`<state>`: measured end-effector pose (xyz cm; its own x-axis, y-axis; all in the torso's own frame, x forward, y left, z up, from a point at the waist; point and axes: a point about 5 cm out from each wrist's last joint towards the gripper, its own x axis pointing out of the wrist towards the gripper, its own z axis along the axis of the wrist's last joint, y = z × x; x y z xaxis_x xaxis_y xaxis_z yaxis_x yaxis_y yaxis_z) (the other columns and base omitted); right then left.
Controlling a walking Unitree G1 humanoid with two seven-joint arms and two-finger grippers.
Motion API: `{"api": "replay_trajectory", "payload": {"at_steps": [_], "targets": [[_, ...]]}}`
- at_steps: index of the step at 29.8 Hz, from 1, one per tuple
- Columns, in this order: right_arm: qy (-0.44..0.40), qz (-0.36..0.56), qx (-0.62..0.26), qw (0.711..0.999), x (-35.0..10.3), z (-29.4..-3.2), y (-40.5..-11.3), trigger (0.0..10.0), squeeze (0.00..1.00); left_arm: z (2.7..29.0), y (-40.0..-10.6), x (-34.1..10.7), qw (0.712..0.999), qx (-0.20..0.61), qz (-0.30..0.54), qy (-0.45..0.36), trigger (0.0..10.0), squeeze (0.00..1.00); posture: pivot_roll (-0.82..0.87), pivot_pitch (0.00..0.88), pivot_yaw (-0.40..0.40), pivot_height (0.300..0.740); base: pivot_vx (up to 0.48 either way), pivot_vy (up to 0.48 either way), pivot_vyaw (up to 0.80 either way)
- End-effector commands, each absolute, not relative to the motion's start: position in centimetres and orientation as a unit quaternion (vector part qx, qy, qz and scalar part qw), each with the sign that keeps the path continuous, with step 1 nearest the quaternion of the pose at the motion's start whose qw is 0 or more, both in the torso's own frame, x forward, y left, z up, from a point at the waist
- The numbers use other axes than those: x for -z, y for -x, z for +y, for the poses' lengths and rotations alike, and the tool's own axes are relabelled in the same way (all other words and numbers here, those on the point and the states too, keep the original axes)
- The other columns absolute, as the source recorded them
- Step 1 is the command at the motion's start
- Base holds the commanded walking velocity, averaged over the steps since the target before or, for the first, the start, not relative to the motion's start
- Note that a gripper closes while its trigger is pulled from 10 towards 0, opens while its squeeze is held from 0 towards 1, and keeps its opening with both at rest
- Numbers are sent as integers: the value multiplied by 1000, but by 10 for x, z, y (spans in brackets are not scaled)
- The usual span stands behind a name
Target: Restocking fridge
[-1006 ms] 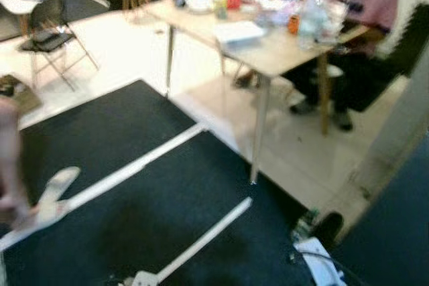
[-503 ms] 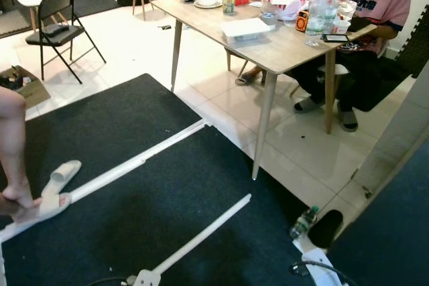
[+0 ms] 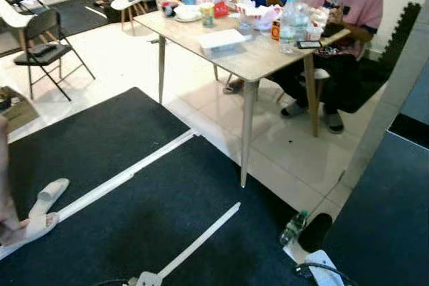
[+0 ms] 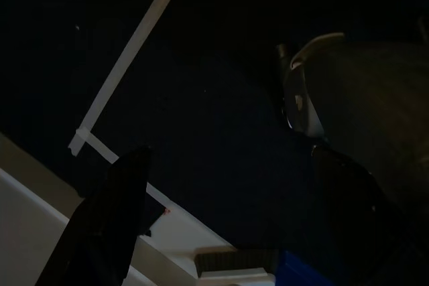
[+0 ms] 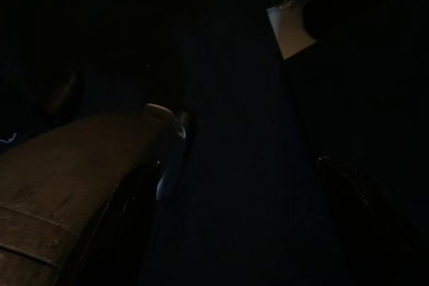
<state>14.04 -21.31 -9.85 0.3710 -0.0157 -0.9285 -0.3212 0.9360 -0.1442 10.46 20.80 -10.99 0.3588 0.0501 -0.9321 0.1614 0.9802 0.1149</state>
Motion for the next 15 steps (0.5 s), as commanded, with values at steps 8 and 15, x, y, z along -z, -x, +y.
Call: {"api": "replay_trajectory", "payload": {"at_steps": [8, 15], "targets": [[155, 544, -99, 819, 96, -204, -152, 10000, 0, 213, -101, 110, 816, 37, 567, -105, 10000, 0, 1, 0, 60, 740, 0, 0, 0], [159, 541, -101, 820, 94, -202, -158, 10000, 0, 212, -101, 110, 816, 39, 567, -103, 10000, 0, -3, 0, 54, 740, 0, 0, 0]]}}
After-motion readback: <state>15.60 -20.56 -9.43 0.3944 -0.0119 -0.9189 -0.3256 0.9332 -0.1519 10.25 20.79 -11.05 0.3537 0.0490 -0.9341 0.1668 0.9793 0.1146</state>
